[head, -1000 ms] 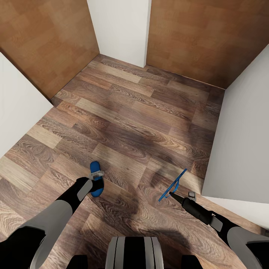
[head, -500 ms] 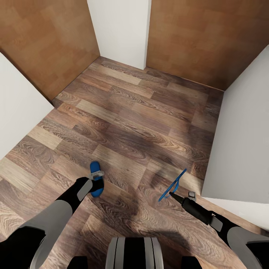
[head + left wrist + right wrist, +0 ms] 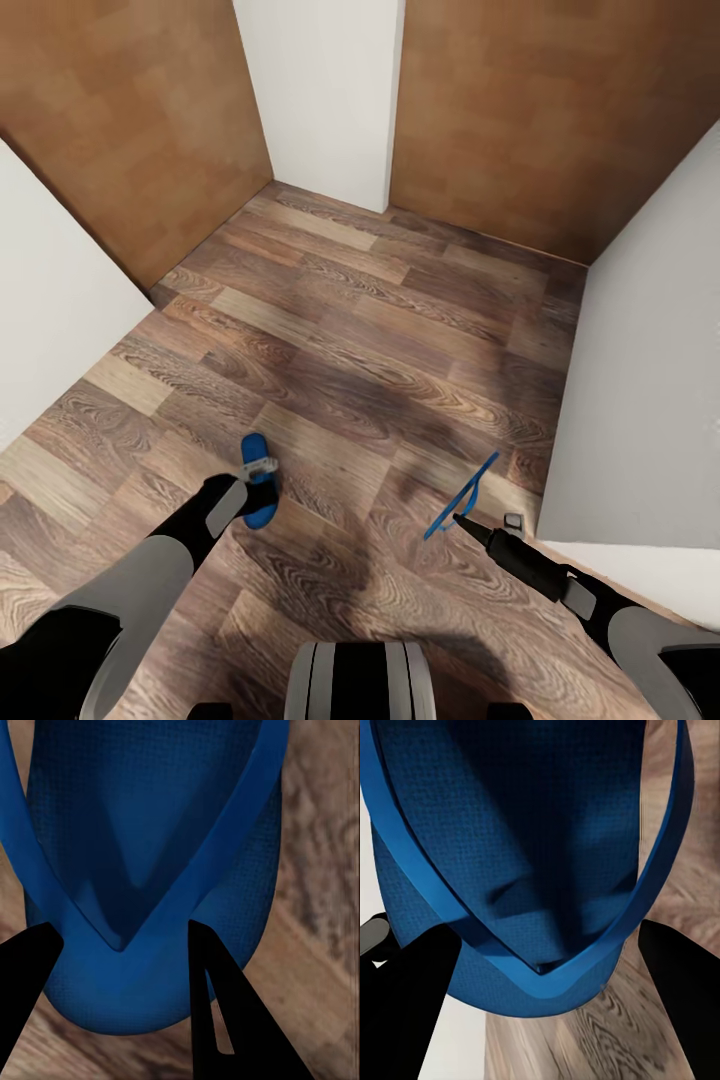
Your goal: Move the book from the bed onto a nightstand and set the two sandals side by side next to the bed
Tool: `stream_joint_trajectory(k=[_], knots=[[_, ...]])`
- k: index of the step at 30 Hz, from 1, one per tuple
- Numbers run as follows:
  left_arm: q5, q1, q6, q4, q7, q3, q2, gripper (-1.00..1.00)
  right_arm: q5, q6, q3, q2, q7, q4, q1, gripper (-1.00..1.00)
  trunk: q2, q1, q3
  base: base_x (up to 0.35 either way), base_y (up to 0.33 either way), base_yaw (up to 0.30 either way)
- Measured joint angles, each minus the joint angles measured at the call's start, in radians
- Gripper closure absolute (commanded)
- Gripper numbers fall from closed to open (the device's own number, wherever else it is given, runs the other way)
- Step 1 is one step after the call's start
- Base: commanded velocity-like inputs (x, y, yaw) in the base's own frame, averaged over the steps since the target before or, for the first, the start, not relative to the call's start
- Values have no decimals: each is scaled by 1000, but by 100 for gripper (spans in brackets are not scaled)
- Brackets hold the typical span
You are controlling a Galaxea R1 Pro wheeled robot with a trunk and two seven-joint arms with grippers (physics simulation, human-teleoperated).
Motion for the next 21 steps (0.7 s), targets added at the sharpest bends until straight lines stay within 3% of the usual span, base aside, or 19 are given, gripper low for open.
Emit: stream_joint_trajectory(k=[21], knots=[[3, 3, 1, 58, -84, 3, 10, 100, 1, 0, 9, 3, -3, 0, 0, 100, 5, -9, 81, 0, 0, 0]])
